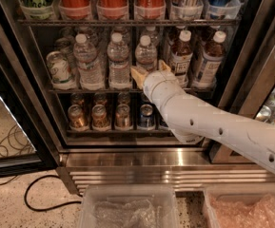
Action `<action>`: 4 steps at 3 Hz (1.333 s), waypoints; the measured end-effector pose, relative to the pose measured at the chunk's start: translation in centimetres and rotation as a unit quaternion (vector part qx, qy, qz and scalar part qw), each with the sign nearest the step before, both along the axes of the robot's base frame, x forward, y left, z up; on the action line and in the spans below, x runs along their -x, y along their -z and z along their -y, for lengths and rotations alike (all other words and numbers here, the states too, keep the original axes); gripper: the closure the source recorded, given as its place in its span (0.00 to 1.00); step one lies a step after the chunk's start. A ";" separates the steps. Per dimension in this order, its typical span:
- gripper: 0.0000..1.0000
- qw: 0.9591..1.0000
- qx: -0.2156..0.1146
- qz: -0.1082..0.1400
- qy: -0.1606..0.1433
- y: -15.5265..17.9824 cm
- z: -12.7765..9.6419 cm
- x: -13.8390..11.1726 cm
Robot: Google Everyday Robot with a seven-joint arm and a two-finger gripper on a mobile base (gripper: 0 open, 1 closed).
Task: Pick water bottle from middle shelf of fridge
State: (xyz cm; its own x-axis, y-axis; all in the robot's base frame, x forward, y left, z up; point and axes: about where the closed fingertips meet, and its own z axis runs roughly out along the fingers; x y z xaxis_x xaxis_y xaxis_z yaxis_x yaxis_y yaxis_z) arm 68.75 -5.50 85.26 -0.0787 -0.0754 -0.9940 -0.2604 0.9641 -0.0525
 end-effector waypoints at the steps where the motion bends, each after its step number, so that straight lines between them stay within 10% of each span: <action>1: 0.32 1.000 -0.001 0.001 -0.002 -0.1 -0.2 -0.7; 4: 1.00 1.000 0.001 0.005 -0.006 -0.4 -0.7 -1.4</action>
Offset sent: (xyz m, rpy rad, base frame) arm 0.0182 0.0075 0.0059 0.0017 -0.0132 0.0138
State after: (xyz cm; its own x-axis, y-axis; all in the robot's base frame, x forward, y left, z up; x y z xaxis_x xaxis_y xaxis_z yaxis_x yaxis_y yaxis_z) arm 70.18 -4.81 85.67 -0.0678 -0.0780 -0.9946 -0.2708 0.9609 -0.0569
